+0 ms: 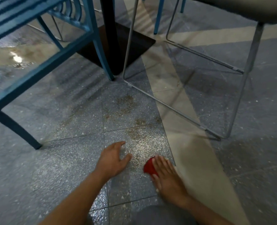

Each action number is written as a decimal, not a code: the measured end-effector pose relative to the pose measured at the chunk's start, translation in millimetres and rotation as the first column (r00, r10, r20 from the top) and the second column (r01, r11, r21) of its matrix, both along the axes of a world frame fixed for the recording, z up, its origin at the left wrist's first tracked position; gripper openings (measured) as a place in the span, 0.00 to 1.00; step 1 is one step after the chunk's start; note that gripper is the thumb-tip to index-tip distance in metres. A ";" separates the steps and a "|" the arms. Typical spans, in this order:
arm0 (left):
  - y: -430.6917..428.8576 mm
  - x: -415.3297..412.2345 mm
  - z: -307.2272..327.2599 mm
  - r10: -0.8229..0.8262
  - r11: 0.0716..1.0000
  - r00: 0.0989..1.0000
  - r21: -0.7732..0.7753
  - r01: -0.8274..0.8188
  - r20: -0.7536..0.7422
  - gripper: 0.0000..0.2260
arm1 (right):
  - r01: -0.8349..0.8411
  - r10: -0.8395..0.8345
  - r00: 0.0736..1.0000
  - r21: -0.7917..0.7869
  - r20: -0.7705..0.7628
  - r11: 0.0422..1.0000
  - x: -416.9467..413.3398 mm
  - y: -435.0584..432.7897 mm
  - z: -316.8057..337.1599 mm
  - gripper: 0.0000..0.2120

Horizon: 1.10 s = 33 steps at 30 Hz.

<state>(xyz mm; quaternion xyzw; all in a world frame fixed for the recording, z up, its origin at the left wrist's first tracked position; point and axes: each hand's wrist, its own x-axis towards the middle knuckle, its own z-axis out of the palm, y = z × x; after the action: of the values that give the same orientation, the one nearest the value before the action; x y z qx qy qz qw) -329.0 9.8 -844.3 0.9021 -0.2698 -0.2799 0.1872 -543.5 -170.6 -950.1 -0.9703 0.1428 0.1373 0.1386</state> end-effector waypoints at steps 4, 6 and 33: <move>-37.3 74.1 48.5 -0.356 0.913 0.933 0.232 0.335 0.056 0.34 | -0.008 0.015 0.985 0.040 -0.170 0.999 27.1 -47.0 20.2 0.31; -60.9 107.7 78.3 -0.524 0.791 0.851 0.394 0.469 0.038 0.36 | 0.018 0.016 0.967 0.131 -0.253 0.991 46.3 -58.1 30.2 0.31; -78.4 199.2 54.1 -0.146 0.980 0.840 0.039 0.195 -0.522 0.40 | 0.798 -0.777 0.574 0.390 -0.259 0.459 183.2 -100.8 103.6 0.24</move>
<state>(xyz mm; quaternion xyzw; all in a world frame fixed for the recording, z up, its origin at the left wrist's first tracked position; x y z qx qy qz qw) -129.7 -68.5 -790.2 0.7737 -0.2760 -0.5392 0.1857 -360.3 -271.4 -846.5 -0.7263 0.5394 0.1088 0.4118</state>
